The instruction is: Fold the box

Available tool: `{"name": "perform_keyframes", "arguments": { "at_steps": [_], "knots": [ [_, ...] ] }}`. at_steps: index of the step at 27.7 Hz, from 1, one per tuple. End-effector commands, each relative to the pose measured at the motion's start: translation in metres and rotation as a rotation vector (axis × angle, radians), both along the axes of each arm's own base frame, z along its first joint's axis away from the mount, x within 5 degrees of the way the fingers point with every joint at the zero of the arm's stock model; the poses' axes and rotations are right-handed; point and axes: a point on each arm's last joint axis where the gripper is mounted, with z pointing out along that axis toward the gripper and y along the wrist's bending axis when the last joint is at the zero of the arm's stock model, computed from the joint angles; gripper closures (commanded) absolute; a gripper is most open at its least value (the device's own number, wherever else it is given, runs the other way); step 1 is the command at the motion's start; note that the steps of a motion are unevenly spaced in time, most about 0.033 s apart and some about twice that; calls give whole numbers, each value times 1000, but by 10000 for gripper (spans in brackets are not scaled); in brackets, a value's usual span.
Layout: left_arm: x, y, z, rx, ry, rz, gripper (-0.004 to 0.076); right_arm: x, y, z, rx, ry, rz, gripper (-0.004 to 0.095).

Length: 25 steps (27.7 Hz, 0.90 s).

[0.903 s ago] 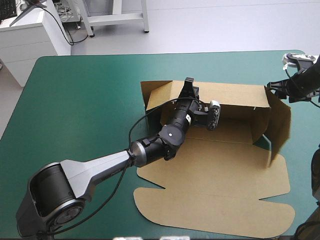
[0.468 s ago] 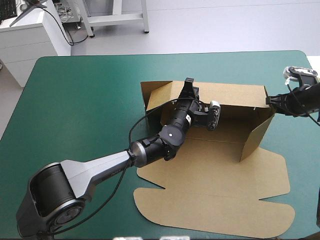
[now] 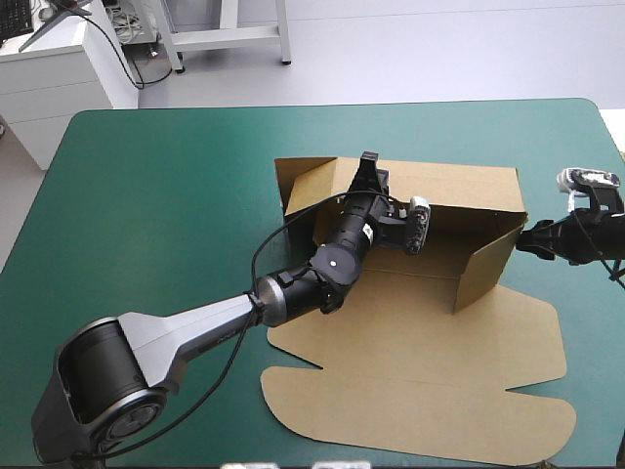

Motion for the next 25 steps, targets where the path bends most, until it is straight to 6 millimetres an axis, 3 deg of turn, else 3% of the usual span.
{"name": "perform_keyframes", "arguments": {
  "at_steps": [1, 17, 22, 25],
  "knots": [
    [-6, 5, 29, -64, -39, -9, 732, -4, 4, 19, -16, -96, 55, 422],
    [-6, 4, 29, -63, -40, -12, 732, -12, 13, 18, -28, -92, 256, 422],
    [-6, 4, 29, -64, -39, -14, 732, 0, 10, 20, -74, -202, 221, 422],
    [-6, 4, 29, -59, -43, -22, 732, 15, 28, 10, -56, -223, 319, 422]
  ]
}}
